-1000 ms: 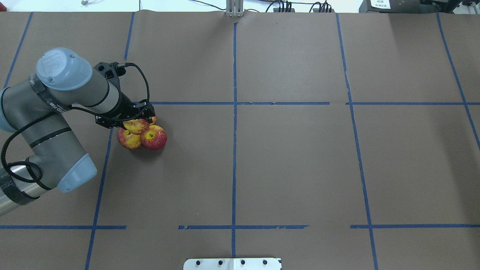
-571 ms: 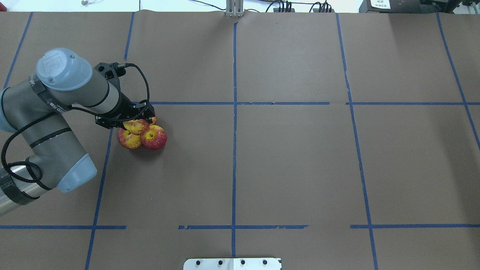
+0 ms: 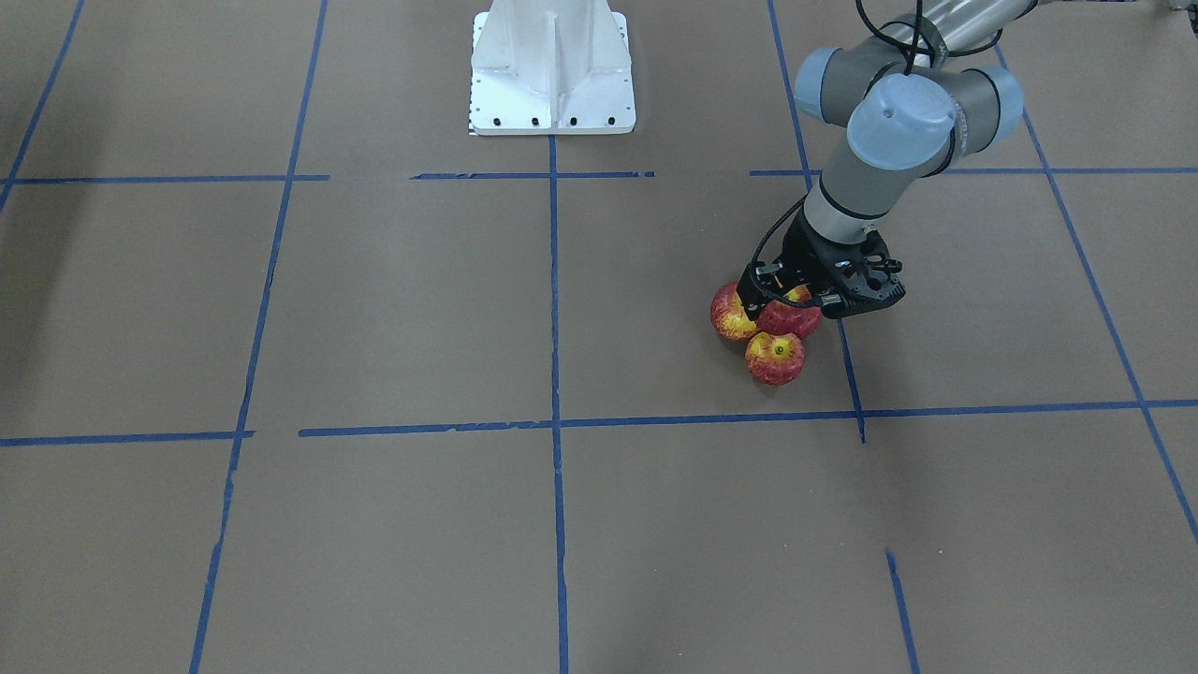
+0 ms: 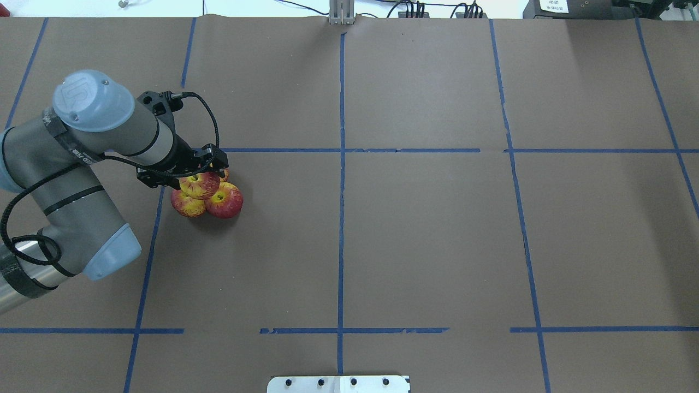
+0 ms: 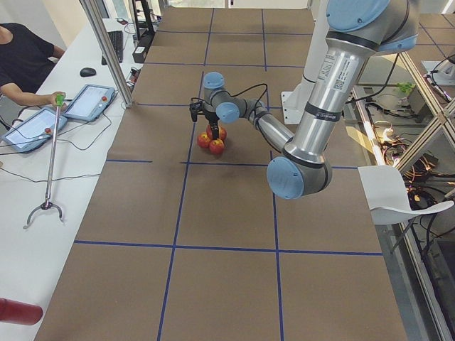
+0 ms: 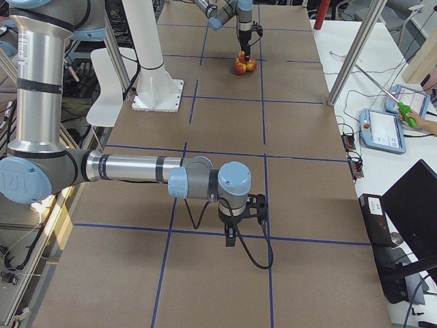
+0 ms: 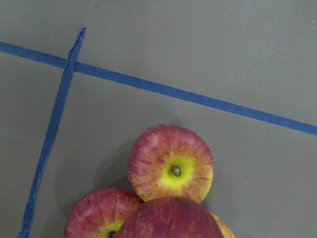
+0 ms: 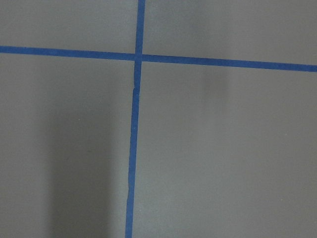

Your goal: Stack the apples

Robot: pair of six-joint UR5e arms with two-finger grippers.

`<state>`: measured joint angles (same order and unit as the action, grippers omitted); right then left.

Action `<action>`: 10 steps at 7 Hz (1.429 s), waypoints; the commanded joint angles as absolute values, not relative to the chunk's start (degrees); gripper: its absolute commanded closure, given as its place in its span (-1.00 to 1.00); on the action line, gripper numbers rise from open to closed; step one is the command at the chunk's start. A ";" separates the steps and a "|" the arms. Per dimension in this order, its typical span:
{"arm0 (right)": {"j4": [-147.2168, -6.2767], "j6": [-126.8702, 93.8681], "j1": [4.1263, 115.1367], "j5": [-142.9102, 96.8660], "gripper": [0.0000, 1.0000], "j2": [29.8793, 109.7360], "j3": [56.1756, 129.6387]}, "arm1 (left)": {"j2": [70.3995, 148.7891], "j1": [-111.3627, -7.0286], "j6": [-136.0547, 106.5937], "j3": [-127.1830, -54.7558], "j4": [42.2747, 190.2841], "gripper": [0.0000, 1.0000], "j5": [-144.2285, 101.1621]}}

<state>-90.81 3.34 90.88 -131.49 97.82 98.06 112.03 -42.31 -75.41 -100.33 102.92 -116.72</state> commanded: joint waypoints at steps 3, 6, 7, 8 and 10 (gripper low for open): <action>-90.79 3.34 90.88 -131.49 -1.00 97.82 98.00 | 111.36 -43.59 -74.63 -109.02 95.33 -0.99 -116.46; -90.79 3.34 90.88 -131.48 -1.00 97.82 98.00 | 111.19 -50.70 -69.12 -113.29 93.25 -0.99 -116.63; -90.79 3.34 90.88 -131.48 -1.00 97.82 98.00 | 107.88 -56.02 -59.77 -114.25 93.08 -0.99 -116.89; -90.79 3.34 90.88 -131.48 -1.00 97.82 98.00 | 103.06 -60.60 -49.50 -115.21 93.16 -0.99 -119.85; -90.79 3.34 90.88 -131.57 -1.00 97.82 98.00 | 92.51 -71.83 -23.77 -112.61 93.69 -1.00 -128.90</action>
